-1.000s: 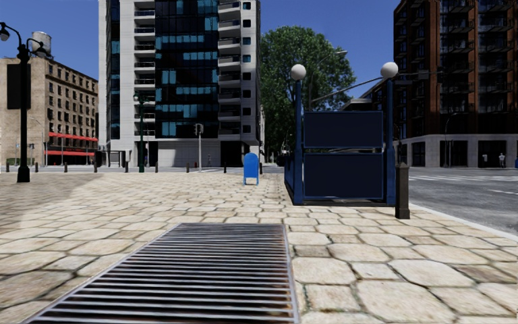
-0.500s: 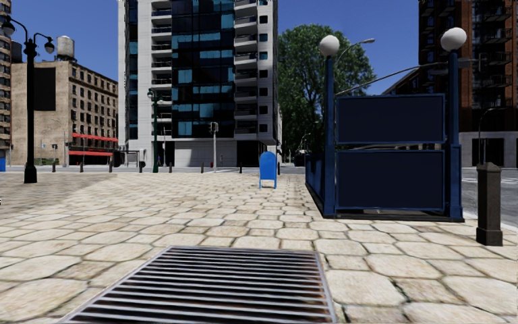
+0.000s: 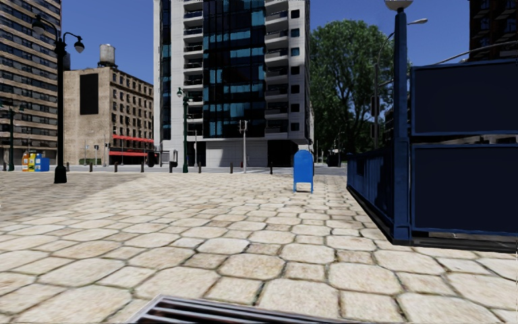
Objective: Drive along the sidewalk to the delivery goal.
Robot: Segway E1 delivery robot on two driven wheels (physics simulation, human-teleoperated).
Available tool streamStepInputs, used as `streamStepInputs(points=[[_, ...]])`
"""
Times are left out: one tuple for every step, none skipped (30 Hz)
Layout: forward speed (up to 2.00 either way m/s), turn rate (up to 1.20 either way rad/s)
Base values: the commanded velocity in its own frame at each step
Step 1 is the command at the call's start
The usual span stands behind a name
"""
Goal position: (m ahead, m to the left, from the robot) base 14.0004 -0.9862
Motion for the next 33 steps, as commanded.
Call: streamStepInputs(points=[[2.00, 0.31], [2.00, 0.31], [2.00, 0.29], [2.00, 0.28], [2.00, 0.24], [2.00, 0.24], [2.00, 0.08], [2.00, 0.00], [2.00, 0.00], [2.00, 0.00], [2.00, 0.00], [2.00, 0.00], [2.00, 0.00], [2.00, 0.00], [2.00, 0.00], [2.00, 0.00], [2.00, 0.00], [2.00, 0.00], [2.00, 0.00], [2.00, 0.00], [2.00, 0.00], [2.00, 0.00], [2.00, 0.00], [2.00, 0.00], [2.00, 0.00], [2.00, 0.00], [2.00, 0.00], [2.00, 0.00], [2.00, 0.00], [2.00, 0.00], [2.00, 0.00], [2.00, 0.00], [2.00, 0.00]])
